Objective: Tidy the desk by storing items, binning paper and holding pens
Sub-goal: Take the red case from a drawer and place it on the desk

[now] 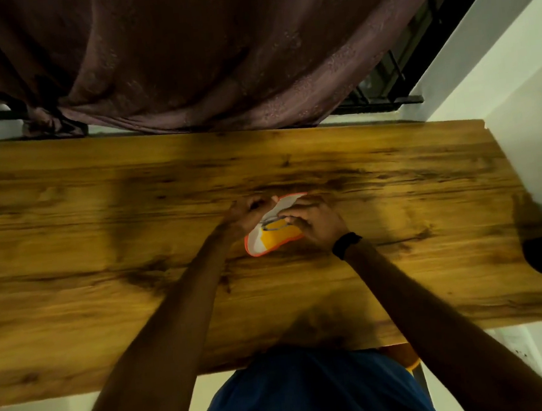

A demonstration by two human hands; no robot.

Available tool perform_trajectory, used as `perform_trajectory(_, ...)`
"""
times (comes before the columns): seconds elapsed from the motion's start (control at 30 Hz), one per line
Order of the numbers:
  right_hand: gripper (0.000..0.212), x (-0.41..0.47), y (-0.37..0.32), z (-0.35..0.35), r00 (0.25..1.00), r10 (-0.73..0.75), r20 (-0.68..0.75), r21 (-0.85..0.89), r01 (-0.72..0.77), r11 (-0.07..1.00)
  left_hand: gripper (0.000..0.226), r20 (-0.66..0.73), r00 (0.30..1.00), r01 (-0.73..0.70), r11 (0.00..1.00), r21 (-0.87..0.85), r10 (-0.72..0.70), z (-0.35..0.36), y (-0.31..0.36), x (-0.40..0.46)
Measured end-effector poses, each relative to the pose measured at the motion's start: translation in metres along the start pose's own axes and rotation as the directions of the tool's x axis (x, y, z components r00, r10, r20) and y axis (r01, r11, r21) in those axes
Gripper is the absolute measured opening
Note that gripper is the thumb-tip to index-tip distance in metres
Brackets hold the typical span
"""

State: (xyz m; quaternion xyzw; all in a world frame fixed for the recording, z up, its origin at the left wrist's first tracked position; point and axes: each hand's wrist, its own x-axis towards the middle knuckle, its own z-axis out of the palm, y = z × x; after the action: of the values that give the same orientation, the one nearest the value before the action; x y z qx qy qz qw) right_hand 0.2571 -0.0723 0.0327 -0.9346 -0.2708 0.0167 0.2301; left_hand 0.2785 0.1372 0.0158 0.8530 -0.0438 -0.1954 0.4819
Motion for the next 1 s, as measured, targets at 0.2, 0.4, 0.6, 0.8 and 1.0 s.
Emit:
perform_trajectory(0.2, 0.038, -0.010, -0.017, 0.020, 0.998, -0.018, -0.061, -0.051, 0.014, 0.999, 0.068, 0.010, 0.997, 0.080, 0.997, 0.011, -0.080, -0.002, -0.008, 0.007)
perform_trajectory(0.4, 0.033, -0.032, -0.012, 0.016, 0.835, 0.341, -0.433, 0.178, -0.291, 0.940, 0.044, -0.005, 0.996, -0.086, 0.995, 0.059, 0.086, 0.003, 0.004, -0.014)
perform_trajectory(0.6, 0.057, -0.027, -0.001, 0.026, 0.909, 0.399, -0.116, 0.193, -0.374, 0.907, 0.090, -0.020, 0.990, -0.112, 0.872, 0.477, 0.139, 0.027, -0.007, -0.031)
perform_trajectory(0.8, 0.063, -0.037, 0.007, 0.052, 0.883, 0.469, -0.025, 0.136, -0.462, 0.877, 0.089, -0.141, 0.971, -0.078, 0.818, 0.570, 0.191, 0.043, -0.022, -0.045)
perform_trajectory(1.0, 0.069, -0.028, 0.004, 0.046, 0.870, 0.493, 0.004, 0.149, -0.488, 0.860, 0.085, -0.139, 0.990, 0.031, 0.888, 0.458, 0.037, 0.039, -0.006, -0.040)
